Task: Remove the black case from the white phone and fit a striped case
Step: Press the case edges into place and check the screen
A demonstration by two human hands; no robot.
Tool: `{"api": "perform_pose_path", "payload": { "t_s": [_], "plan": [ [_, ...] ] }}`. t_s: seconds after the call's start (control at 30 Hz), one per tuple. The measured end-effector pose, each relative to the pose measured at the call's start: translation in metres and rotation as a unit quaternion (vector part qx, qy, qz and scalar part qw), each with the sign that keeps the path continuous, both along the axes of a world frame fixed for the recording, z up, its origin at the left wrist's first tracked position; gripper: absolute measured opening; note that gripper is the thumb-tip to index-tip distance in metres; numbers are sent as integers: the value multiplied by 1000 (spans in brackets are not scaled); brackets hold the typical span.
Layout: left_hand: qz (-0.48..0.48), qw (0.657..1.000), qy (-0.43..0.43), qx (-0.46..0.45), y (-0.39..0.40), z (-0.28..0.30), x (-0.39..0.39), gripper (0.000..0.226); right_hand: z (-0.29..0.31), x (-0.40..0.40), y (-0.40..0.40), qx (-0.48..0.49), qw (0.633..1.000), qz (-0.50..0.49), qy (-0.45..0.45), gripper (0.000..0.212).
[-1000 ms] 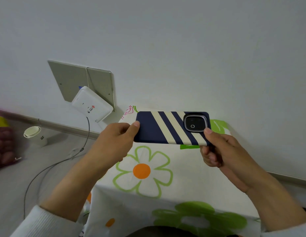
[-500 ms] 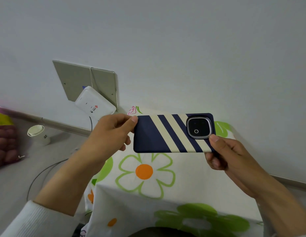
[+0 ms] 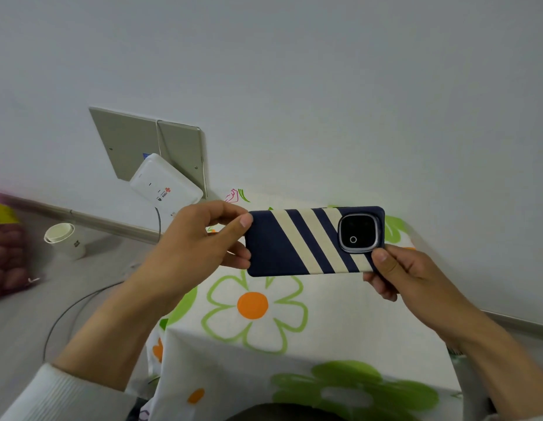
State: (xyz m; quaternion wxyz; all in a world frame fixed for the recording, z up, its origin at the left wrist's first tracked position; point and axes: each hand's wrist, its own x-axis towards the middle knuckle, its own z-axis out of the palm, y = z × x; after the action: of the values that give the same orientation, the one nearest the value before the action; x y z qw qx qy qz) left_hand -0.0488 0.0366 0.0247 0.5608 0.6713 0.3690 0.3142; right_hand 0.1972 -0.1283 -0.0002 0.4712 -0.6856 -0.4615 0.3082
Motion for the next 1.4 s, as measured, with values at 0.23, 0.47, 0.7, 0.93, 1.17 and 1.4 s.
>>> {"api": "perform_pose_path", "payload": {
  "t_s": [0.23, 0.47, 0.7, 0.93, 1.17, 1.4],
  "plan": [
    [-13, 1000, -15, 10, -3, 0, 1, 9, -5, 4, 2, 16, 1000, -14, -17, 39],
    [-21, 999, -10, 49, -3, 4, -3, 11, -7, 13, -1, -8, 994, 22, -108, 39],
    [-38, 995, -9, 91, -4, 8, -4, 13, -10, 14, -2, -34, 984, 28, -173, 37],
    [-50, 988, 12, 146, -7, 9, -4, 19, -10, 13, -2, -49, 980, -2, -194, 36],
    [-57, 980, 42, 188, -7, 8, -3, 17, -14, 16, -4, -45, 971, 6, -233, 30],
    [-65, 974, 58, 211, -7, 7, -3, 17, -14, 15, -4, -45, 967, 9, -249, 28]
  ]
}}
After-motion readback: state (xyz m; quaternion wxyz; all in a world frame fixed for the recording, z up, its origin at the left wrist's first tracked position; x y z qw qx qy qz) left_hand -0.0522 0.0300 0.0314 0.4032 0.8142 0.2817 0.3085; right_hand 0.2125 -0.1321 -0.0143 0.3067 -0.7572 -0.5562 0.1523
